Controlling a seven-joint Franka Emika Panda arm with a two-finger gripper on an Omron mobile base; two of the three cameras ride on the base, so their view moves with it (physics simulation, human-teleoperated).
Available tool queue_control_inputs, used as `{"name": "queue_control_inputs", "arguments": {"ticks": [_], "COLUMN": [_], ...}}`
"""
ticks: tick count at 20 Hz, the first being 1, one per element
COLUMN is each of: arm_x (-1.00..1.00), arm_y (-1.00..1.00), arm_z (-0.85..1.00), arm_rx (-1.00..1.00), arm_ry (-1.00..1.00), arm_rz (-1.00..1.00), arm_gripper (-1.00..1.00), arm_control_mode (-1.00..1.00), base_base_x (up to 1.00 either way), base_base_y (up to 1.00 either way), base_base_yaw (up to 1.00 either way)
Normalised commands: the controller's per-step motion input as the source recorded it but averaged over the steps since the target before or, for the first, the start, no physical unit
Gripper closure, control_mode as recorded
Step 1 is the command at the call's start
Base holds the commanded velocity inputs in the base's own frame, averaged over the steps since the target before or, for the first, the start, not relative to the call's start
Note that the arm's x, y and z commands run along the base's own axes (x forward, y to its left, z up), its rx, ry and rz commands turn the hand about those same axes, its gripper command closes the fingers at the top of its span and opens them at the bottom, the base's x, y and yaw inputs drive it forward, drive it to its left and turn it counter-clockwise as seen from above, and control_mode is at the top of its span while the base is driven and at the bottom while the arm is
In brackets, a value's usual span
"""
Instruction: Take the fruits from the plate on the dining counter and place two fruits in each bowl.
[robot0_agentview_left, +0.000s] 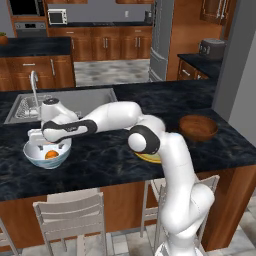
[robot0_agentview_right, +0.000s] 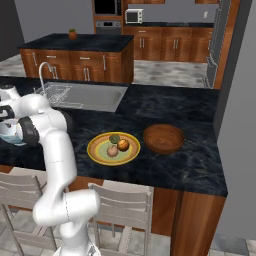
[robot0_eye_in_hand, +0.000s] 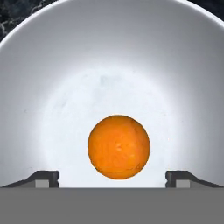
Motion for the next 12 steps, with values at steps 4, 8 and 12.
{"name": "queue_control_inputs", "arguments": {"ticks": [4,8,12], "arm_x": [0.00,-0.03,-0.30], "arm_y": [0.00,-0.11,-0.41], "arm_z": [0.03,0.32,0.43], "arm_rx": [-0.01,-0.01,0.00], "arm_ry": [0.00,0.00,-0.01], "arm_rz": [0.00,0.00,0.00], "arm_gripper": [-1.00,-1.00,-1.00], "arm_control_mode": [-1.00,-1.00,-1.00], "base_base_x": [0.00,0.00,0.00], "base_base_y": [0.00,0.00,0.00], "base_base_yaw": [0.00,0.00,0.00]}}
